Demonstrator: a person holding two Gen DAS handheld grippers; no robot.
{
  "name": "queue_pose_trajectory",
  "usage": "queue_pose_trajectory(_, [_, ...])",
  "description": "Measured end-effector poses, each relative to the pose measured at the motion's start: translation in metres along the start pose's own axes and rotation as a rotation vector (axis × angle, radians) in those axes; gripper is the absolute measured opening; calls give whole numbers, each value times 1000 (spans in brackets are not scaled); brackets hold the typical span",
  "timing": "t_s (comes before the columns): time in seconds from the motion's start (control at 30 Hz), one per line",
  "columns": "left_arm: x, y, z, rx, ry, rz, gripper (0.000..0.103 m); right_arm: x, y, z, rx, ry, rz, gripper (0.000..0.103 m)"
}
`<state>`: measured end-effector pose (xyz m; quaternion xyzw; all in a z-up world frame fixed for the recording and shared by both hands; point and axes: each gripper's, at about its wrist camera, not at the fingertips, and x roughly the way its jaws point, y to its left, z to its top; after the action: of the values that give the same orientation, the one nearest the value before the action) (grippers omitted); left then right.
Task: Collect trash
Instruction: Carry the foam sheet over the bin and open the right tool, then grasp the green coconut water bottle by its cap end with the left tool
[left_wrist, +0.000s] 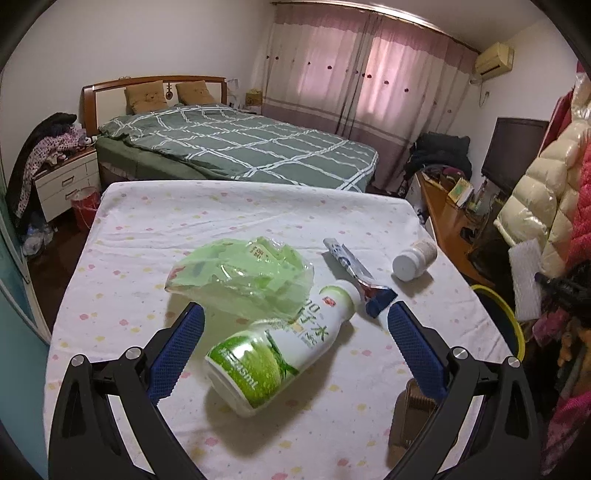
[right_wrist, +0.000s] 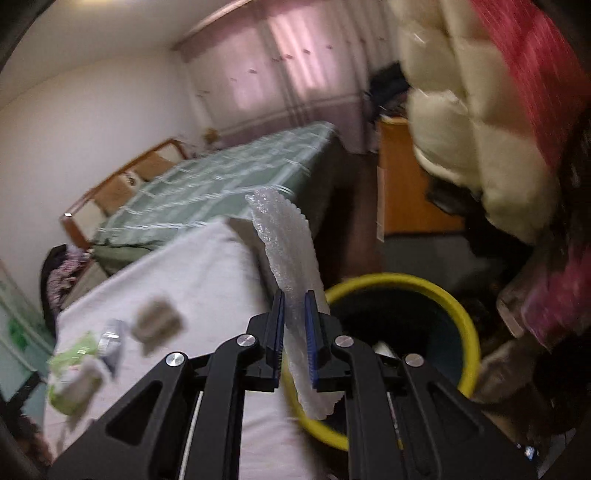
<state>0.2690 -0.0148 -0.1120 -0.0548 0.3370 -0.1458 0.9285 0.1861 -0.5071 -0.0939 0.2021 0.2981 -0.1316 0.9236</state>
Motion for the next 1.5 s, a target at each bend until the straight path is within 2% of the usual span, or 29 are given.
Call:
queue_pose_trajectory(0.17, [4,1,-8,14,51,16,98,24,-24,-15,33,40,-73,15])
queue_pose_trajectory(0.27, [9,4,-12,22,76,32,98,32,-29,-17,60,51,-61,15])
queue_pose_trajectory(0.7, [32,11,-19,30,142,44,98,44,10,-20,-7,62,-17,25])
queue_pose_trajectory(1.0, [44,7,-20,65,197,-39,98,45,18,-22,-15,80,16,26])
queue_pose_trajectory(1.13, [37,-14,-27,115,223,-123,98,44,20,-22,-16,83,32,27])
queue_pose_trajectory(1.17, [35,-18,-28,129,221,-123,98,43,21,-22,-15,82,36,27])
queue_pose_trajectory(1.23, [33,-26,-30,165,205,-76,98,43,20,-22,-13,80,42,28])
queue_pose_trajectory(1.3, [35,-27,-30,174,202,-55,94,43,21,-23,-11,82,48,28])
queue_pose_trajectory(1.37, [41,-27,-31,173,216,-52,83,43,21,-24,-12,85,54,28])
queue_pose_trajectory(1.5, [52,-21,-36,165,249,-49,75,43,21,-26,-13,92,61,28])
